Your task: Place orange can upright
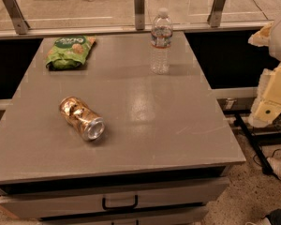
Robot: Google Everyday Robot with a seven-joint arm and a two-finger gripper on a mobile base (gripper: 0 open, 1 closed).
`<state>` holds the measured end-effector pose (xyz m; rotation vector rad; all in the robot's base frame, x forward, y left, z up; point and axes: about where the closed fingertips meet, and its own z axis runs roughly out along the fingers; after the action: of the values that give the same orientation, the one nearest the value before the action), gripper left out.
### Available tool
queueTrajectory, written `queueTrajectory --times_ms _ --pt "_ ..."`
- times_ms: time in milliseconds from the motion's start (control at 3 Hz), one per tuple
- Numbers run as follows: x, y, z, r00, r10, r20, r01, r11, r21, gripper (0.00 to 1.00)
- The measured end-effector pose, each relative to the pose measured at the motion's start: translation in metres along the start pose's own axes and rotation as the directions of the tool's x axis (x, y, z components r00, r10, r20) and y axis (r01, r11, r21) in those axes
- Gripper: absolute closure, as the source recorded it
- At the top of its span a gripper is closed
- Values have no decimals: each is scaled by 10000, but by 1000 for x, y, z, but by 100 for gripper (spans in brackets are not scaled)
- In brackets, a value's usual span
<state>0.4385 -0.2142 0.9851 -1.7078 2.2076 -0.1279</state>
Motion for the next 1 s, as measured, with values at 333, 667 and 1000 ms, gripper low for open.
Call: queueTrajectory --times_ms 333,667,1000 --pt "-6 1 2 10000 -40 65 40 10000 -50 0" --pt "-50 9 17 9992 24 391 -7 9991 -422 0" --pt "-148 24 49 9959 -260 868 339 9953 -906 0"
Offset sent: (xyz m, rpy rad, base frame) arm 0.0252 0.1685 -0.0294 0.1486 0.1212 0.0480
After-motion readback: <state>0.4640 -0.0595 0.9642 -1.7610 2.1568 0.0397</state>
